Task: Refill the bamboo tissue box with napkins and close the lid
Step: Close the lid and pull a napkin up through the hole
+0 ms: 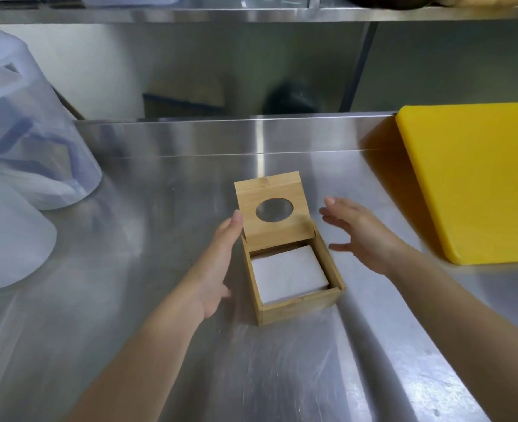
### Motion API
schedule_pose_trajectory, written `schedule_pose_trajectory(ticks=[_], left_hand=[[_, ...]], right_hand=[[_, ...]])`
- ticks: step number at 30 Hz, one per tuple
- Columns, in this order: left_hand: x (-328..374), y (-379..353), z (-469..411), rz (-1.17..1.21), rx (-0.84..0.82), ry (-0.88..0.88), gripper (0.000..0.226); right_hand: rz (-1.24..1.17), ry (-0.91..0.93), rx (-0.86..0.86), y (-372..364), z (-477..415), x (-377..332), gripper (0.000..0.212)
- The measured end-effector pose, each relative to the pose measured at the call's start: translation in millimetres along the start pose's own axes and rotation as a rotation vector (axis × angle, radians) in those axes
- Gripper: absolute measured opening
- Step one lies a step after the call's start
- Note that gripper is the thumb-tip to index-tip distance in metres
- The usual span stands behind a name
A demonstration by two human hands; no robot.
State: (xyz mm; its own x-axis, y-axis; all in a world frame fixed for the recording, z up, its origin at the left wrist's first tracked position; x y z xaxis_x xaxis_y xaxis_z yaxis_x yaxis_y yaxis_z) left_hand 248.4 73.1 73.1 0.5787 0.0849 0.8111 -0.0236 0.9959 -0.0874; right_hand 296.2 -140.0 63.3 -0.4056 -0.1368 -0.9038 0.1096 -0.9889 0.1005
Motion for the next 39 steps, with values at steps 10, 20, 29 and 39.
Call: schedule_pose_trajectory(ticks=[10,20,29,39], left_hand=[[-13.7,-20.7,-8.9,0.234,-0.232,0.219,0.050],[-21.8,-13.2,-15.2,0.378,-0.307,0.216,0.037],[-24.5,-8.6,-26.0,-0.007,-0.233,0.068,0.048],[-17.0,0.8,-22.8,0.261,-0.104,0.072,0.022]], right_hand=[[-0.159,-0.034,-0.317,-26.1,12.3,-1.2,0.042],[-0.306,-0.070,-0.320,-21.9,1.4,12.3,0.074],[-0.023,-0.012,-0.201,-16.7,-10.1,9.4,0.029],[-0.484,-0.145,-0.209,-4.6,-3.5,20.4,0.021]])
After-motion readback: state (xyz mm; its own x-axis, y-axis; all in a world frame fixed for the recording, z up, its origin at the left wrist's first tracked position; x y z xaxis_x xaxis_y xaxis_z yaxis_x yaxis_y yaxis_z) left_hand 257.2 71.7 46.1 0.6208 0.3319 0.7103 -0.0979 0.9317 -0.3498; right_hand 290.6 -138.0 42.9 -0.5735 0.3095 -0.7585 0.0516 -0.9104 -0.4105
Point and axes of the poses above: each hand's wrist, its own z-axis away from the middle knuckle, its own y-axis out of the back of the hand, x = y × z, the point moved 6 cm from there along -z, towards the middle knuckle, and after that the axes turned 3 degrees about z, right-handed, at the moved point
